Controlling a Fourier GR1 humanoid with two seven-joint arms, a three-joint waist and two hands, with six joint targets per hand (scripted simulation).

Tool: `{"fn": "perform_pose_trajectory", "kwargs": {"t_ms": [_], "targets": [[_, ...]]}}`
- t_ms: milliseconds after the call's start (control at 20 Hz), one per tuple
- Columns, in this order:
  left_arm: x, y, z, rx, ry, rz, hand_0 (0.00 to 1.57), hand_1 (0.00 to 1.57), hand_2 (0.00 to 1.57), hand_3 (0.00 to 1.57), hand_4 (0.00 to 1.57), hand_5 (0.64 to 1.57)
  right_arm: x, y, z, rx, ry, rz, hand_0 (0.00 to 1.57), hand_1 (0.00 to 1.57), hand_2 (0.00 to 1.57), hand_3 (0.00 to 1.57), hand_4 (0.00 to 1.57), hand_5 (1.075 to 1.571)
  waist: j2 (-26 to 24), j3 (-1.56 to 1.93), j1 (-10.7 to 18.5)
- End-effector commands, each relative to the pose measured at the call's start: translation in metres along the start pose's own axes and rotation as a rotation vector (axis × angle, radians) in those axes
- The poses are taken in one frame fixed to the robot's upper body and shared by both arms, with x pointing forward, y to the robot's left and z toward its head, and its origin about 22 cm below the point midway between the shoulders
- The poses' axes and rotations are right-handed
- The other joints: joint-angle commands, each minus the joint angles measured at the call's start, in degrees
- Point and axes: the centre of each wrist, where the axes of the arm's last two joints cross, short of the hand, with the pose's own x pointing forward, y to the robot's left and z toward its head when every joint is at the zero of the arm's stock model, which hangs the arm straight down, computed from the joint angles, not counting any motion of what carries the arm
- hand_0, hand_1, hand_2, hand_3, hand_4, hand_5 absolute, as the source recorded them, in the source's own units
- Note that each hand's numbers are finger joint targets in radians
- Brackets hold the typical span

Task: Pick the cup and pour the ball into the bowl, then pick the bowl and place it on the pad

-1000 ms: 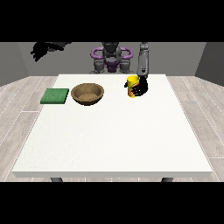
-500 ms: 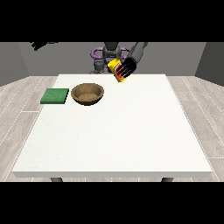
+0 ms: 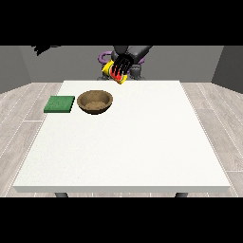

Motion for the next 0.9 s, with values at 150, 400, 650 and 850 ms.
{"fn": "perform_pose_trajectory", "kwargs": {"t_ms": [150,400,650,850], "targets": [[0.017,-0.003,-0.008,-0.060,-0.053,-0.314,0.32,0.32,1.57,1.40,1.00,1.564,0.016,-0.017,-0.005,-0.023,-0.005,-0.006,0.00,0.00,0.00,0.18,0.44,1.570,-0.3,-0.08,0.7],[0.038,0.004,-0.010,-0.034,-0.074,-0.426,0.00,0.00,1.57,1.38,0.82,1.553,-0.006,-0.029,0.009,-0.036,0.016,-0.025,0.00,0.00,0.00,0.23,0.45,1.570,-0.5,-0.09,2.0],[0.044,0.017,-0.023,0.004,-0.120,-0.520,0.50,0.50,1.57,1.48,0.54,1.527,-0.016,-0.026,0.012,-0.076,0.001,-0.020,0.00,0.00,0.00,0.41,0.43,1.571,0.8,-0.10,4.7],[0.028,0.014,-0.022,-0.015,-0.147,-0.583,0.53,0.53,1.45,1.57,0.50,1.540,0.002,0.008,-0.008,-0.056,-0.036,-0.055,0.00,0.00,0.00,0.42,0.44,1.570,2.7,-0.13,2.7]]}}
